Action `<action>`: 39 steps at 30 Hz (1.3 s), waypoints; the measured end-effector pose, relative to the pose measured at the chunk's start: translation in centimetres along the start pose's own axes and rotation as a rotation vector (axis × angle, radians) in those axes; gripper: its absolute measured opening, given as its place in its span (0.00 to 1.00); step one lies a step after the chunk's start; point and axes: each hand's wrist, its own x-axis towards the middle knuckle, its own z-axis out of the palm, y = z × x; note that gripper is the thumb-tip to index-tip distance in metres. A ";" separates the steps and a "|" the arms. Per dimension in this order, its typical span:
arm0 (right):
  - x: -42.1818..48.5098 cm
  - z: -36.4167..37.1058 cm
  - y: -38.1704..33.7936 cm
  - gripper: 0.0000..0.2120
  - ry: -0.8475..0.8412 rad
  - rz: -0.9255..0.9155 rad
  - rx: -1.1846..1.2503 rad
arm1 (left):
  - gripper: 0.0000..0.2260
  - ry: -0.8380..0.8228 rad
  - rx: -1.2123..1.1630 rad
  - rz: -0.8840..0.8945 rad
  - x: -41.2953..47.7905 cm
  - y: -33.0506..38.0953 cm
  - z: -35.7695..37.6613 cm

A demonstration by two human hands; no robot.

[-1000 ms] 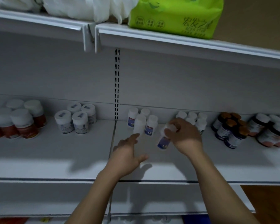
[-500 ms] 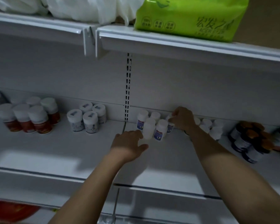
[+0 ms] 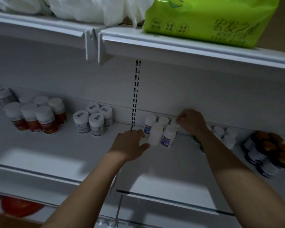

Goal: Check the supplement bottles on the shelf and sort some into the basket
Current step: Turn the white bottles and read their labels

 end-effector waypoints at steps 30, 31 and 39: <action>-2.5 -5.6 -4.6 0.20 0.007 -0.271 0.066 | 0.22 0.061 0.106 0.090 -2.6 1.7 -2.2; -3.9 -6.4 -4.6 0.19 0.027 -0.264 0.114 | 0.23 0.085 0.095 0.098 -3.0 1.9 -2.1; -16.0 -6.4 -3.1 0.14 -0.100 -0.048 0.927 | 0.35 0.217 -0.245 0.254 -7.2 4.0 -0.7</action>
